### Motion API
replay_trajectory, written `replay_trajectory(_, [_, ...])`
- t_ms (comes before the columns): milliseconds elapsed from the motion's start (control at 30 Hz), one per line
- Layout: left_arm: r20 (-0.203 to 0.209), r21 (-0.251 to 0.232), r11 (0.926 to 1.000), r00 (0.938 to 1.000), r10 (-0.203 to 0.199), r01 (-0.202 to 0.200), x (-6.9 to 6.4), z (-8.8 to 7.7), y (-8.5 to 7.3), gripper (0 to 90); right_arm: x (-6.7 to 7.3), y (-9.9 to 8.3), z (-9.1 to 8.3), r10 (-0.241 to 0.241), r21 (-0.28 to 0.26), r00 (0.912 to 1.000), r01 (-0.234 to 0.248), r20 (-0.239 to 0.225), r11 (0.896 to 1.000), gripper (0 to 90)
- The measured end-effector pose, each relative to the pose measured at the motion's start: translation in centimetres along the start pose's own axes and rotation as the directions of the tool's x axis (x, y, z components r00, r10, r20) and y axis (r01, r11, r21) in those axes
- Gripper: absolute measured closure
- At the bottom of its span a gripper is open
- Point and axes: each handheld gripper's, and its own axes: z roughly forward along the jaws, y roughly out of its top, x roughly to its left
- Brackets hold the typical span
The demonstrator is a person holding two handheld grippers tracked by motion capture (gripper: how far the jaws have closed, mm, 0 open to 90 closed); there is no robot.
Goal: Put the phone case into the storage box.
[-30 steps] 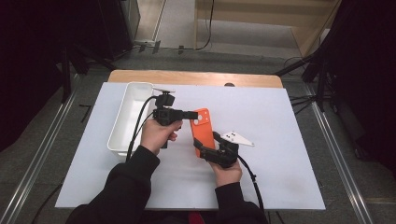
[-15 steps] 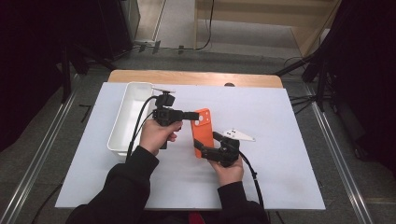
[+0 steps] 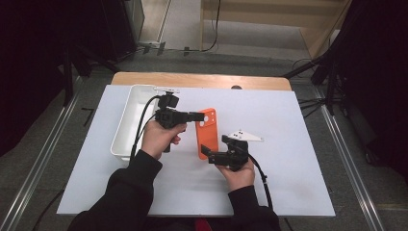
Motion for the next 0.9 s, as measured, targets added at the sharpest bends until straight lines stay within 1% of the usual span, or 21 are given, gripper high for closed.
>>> replay_trajectory(33, [-0.005, -0.005, 0.9998, 0.9998, 0.018, -0.018, -0.1, -0.1, 0.0, 77.0, 0.0, 0.0, 0.0, -0.004, 0.013, 1.0000, 0.005, -0.007, 1.000, 2.5])
replay_trajectory(67, [-0.011, -0.008, 0.9996, 0.9996, 0.026, -0.026, -0.2, -0.2, 0.0, 77.0, 0.1, 0.0, 0.0, -0.005, 0.024, 0.9999, 0.005, -0.017, 1.000, 2.5])
replay_trajectory(100, [-0.020, -0.002, 0.9988, 0.9986, 0.049, -0.049, -0.3, -0.3, 0.1, 77.0, 0.0, 0.0, 0.0, -0.001, 0.030, 0.9997, 0.002, -0.025, 1.000, 2.5])
replay_trajectory(200, [-0.028, -0.009, 0.9964, 0.9961, 0.084, -0.084, -0.5, -0.4, 0.1, 77.0, 0.1, 0.3, -0.1, -0.007, 0.052, 0.9992, 0.010, -0.040, 0.999, 2.5])
replay_trajectory(333, [-0.034, -0.008, 0.9944, 0.9939, 0.105, -0.106, -0.5, -0.7, 0.1, 77.0, 0.2, 1.1, -0.3, -0.038, 0.079, 0.9981, 0.042, -0.048, 0.996, 3.9])
replay_trajectory(467, [-0.048, -0.002, 0.9907, 0.9896, 0.135, -0.136, -0.5, -1.0, 0.1, 76.9, 0.2, 1.7, -0.5, -0.062, 0.100, 0.9969, 0.066, -0.049, 0.993, 4.2])
replay_trajectory(500, [-0.048, -0.002, 0.9907, 0.9896, 0.135, -0.136, -0.5, -1.0, 0.1, 76.9, 0.2, 1.8, -0.6, -0.069, 0.108, 0.9962, 0.075, -0.053, 0.991, 4.8])
replay_trajectory(533, [-0.053, -0.001, 0.9881, 0.9868, 0.153, -0.154, -0.5, -1.1, 0.1, 76.9, 0.2, 1.9, -0.7, -0.074, 0.117, 0.9957, 0.080, -0.055, 0.990, 4.8])
replay_trajectory(600, [-0.049, 0.009, 0.9861, 0.9849, 0.166, -0.166, -0.6, -1.2, 0.0, 76.9, 0.1, 2.1, -0.8, -0.084, 0.129, 0.9941, 0.092, -0.069, 0.987, 4.9])
replay_trajectory(667, [-0.041, 0.009, 0.9841, 0.9832, 0.178, -0.178, -0.6, -1.4, 0.0, 76.9, 0.0, 2.3, -0.9, -0.081, 0.142, 0.9926, 0.094, -0.090, 0.985, 5.0])
replay_trajectory(767, [-0.042, 0.009, 0.9779, 0.9770, 0.209, -0.209, -0.9, -1.5, 0.0, 76.9, 0.0, 2.5, -1.2, -0.106, 0.155, 0.9897, 0.120, -0.096, 0.981, 5.0])
replay_trajectory(833, [-0.037, 0.016, 0.9769, 0.9762, 0.214, -0.213, -1.0, -1.6, 0.0, 76.9, -0.1, 2.7, -1.6, -0.116, 0.153, 0.9876, 0.132, -0.106, 0.979, 5.7])
replay_trajectory(867, [-0.029, 0.018, 0.9767, 0.9763, 0.214, -0.214, -1.1, -1.7, 0.0, 76.9, -0.1, 2.9, -1.9, -0.117, 0.163, 0.9867, 0.134, -0.113, 0.977, 5.7])
replay_trajectory(900, [-0.027, 0.027, 0.9751, 0.9750, 0.221, -0.220, -1.2, -1.8, 0.0, 76.9, -0.2, 3.0, -2.0, -0.125, 0.171, 0.9846, 0.145, -0.122, 0.974, 5.7])
